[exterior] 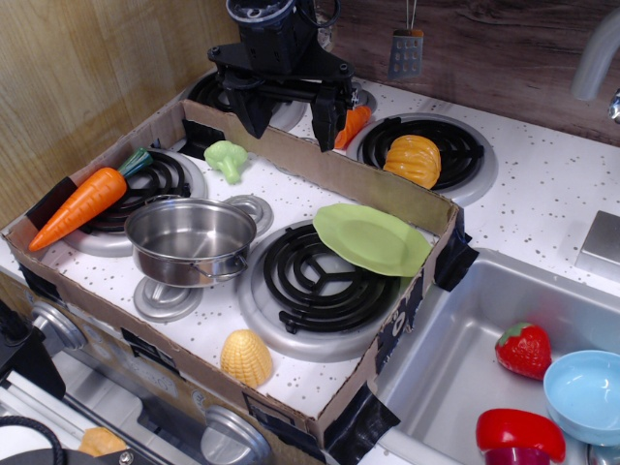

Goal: Put carrot on plate

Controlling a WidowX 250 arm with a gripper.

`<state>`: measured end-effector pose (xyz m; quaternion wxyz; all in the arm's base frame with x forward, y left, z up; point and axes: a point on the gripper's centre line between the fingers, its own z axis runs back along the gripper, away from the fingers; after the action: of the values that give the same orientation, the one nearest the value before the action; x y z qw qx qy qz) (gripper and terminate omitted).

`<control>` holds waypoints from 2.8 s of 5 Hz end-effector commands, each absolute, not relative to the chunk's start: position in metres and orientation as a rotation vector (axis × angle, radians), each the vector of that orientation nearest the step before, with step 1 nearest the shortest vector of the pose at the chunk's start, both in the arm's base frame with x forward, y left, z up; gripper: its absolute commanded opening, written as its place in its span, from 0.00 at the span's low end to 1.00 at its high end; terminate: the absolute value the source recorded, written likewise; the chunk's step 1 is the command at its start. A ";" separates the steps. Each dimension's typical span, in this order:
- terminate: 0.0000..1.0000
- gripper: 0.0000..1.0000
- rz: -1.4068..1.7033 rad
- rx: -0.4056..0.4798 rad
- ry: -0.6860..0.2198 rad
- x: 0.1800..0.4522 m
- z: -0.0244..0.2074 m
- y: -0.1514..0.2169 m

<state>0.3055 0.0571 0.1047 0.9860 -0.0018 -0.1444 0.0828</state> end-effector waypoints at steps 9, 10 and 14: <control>0.00 1.00 0.077 0.228 -0.486 0.291 0.074 0.193; 0.00 1.00 0.092 0.247 -0.476 0.283 0.074 0.200; 0.00 1.00 0.116 0.166 -0.436 0.278 0.045 0.200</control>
<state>0.2737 0.1938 0.0316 0.9751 0.0673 -0.2021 0.0617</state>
